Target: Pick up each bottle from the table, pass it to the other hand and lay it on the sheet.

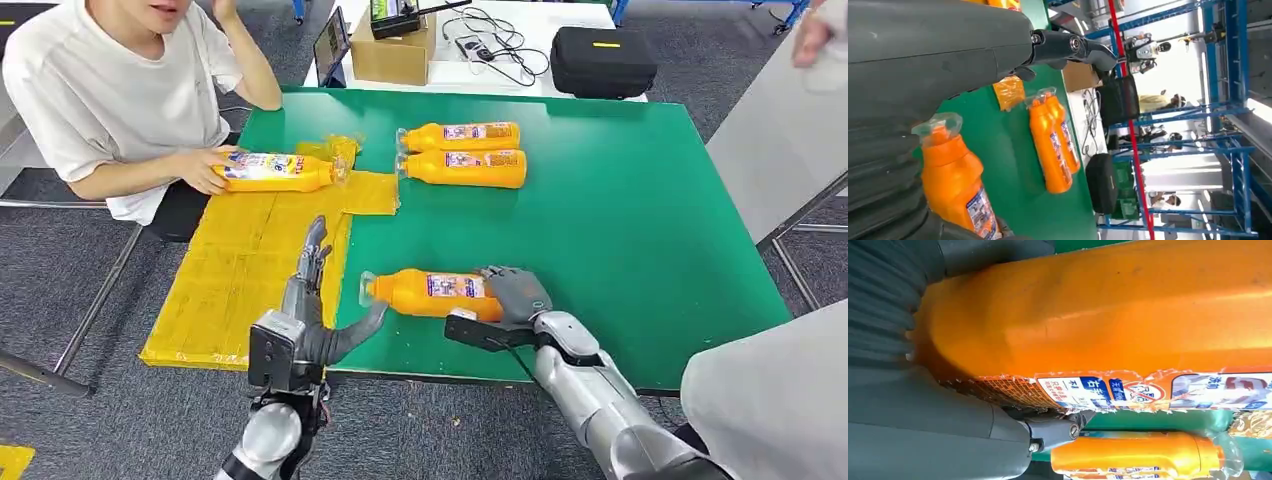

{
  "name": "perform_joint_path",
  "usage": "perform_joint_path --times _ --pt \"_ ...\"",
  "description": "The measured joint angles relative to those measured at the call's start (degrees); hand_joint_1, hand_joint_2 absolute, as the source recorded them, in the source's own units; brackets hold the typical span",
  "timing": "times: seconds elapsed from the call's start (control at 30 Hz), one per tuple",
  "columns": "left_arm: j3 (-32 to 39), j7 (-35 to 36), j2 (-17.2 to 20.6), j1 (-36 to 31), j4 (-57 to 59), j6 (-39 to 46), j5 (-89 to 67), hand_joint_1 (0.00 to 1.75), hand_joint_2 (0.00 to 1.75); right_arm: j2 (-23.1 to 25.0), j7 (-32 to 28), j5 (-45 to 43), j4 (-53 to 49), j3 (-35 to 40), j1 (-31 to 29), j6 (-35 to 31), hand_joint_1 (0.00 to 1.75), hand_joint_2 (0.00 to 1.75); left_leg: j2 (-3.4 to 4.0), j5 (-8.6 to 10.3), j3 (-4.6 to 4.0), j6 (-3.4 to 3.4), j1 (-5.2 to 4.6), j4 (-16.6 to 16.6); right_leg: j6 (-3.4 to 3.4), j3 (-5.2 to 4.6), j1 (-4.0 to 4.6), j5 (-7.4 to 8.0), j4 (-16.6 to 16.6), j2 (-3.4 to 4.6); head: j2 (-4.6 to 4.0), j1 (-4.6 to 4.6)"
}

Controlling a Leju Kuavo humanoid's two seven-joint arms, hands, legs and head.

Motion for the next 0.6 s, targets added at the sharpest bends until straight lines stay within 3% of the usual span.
perform_joint_path --times 0.23,0.37,0.6 --pt "-0.11 0.46 0.11 0.01 0.33 -1.29 1.82 0.0 1.75 -0.24 -1.47 -1.88 -0.55 -0.07 0.44 -0.02 1.75 1.75 -0.01 0.0 -0.01 0.0 -0.01 0.0 0.0 0.01 -0.01 0.0 -0.01 0.0 0.0 0.0" --pt "0.15 1.64 -0.02 0.81 1.64 -4.48 8.24 0.0 1.75 -0.09 -8.77 -12.92 -4.07 -2.07 3.89 -2.94 1.75 1.75 -0.04 -0.01 -0.1 0.01 0.0 0.0 0.01 -0.02 0.0 -0.01 0.0 -0.01 0.0 -0.02" --pt "-0.04 1.8 -1.09 5.18 3.58 -7.15 17.36 0.0 1.75 2.42 -15.24 -32.66 -23.19 -7.23 13.83 -16.9 1.75 1.75 -0.16 -0.03 -0.4 -0.02 0.01 0.0 0.01 -0.31 0.0 -0.06 0.02 -0.03 0.0 -0.02"
